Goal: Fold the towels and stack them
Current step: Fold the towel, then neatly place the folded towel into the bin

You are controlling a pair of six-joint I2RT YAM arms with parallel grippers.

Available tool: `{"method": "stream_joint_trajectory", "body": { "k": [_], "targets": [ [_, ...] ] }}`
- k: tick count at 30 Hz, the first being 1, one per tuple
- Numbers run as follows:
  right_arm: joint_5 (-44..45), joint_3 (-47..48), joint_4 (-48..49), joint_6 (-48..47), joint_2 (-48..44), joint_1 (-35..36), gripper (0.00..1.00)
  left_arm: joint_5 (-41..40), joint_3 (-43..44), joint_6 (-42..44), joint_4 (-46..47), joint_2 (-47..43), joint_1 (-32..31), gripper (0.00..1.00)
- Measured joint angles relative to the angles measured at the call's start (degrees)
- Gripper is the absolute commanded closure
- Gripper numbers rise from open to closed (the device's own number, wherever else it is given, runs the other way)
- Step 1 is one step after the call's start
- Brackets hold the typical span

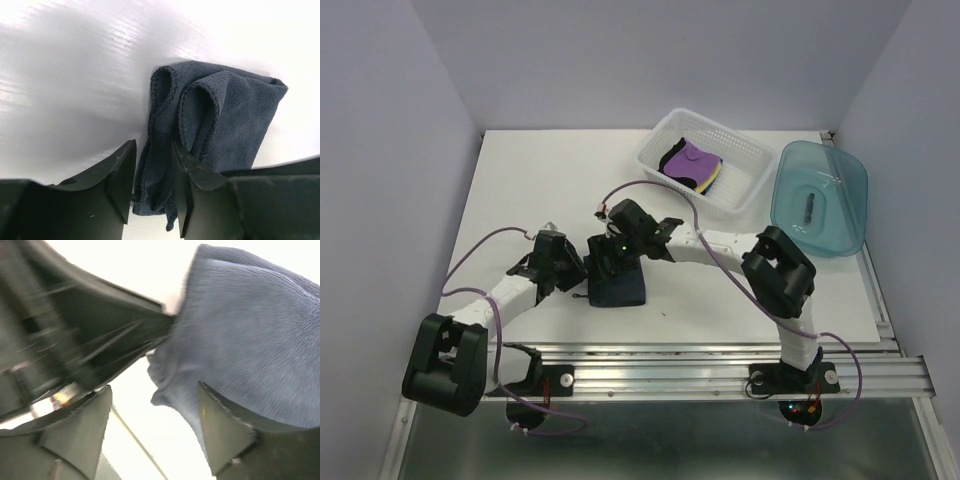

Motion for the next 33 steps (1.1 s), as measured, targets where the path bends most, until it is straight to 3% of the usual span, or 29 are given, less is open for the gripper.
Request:
{"method": "stream_joint_trajectory", "body": {
  "k": [3,5,15,20,25,33],
  "targets": [
    [-0.1,-1.3,0.6,-0.6,-4.7,0.0,0.17,0.0,0.0,-0.3,-1.4,-1.9,-0.1,0.46],
    [-0.1,-2.4,1.9,-1.1,-8.7,0.0,0.0,0.0,0.0,-0.4,-2.4,-3.3,-0.4,0.4],
    [7.6,-12.9,3.6,-2.0,-23.6,0.0,0.0,-0.2,2.8,-0.2,-8.6,-10.7,-0.5,0.28],
    [12.4,-17.8,3.3,-2.2,-26.7,-0.1,0.0,-0.4,5.7,-0.3,-9.3,-13.2,-1.0,0.31],
    [15.0,-19.5,3.1,-4.0,-28.2,-1.9,0.0,0.0,8.2,-0.2,-7.5,-9.6,-5.4,0.44],
    [16.0,-18.7,3.0,-17.5,-27.6,-5.2,0.0,0.8,10.2,0.4,-3.3,1.2,-8.2,0.58]
  ]
}}
